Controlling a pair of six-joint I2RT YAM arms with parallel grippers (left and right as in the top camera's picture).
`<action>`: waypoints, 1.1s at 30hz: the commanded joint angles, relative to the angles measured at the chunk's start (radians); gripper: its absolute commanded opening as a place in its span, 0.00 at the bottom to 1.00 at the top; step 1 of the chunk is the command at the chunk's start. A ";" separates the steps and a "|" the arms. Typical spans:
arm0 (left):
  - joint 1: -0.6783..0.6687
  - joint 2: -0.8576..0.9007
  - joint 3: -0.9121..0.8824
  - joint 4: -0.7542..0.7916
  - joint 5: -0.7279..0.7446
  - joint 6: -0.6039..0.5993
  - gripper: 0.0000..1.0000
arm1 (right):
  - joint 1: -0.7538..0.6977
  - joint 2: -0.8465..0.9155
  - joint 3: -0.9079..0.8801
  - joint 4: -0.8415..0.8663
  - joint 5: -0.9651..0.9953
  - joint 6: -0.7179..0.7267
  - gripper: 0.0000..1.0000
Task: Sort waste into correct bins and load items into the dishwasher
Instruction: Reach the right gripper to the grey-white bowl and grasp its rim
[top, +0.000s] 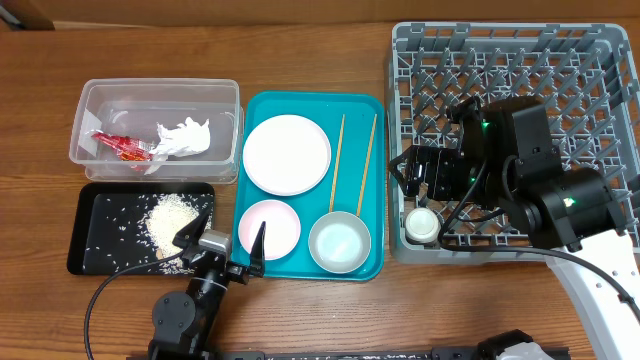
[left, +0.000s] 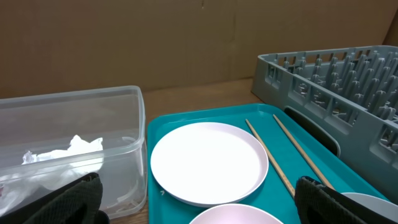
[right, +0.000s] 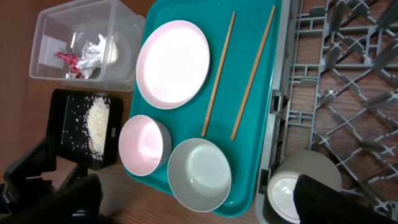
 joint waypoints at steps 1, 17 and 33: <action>0.005 -0.005 -0.003 -0.003 0.000 0.000 1.00 | 0.005 0.002 0.000 0.006 0.009 -0.004 1.00; 0.005 -0.005 -0.003 -0.003 0.000 0.000 1.00 | 0.208 0.071 0.000 0.015 0.059 -0.024 0.92; 0.005 -0.005 -0.003 -0.003 0.000 0.000 1.00 | 0.429 0.584 0.000 0.036 0.367 -0.086 0.57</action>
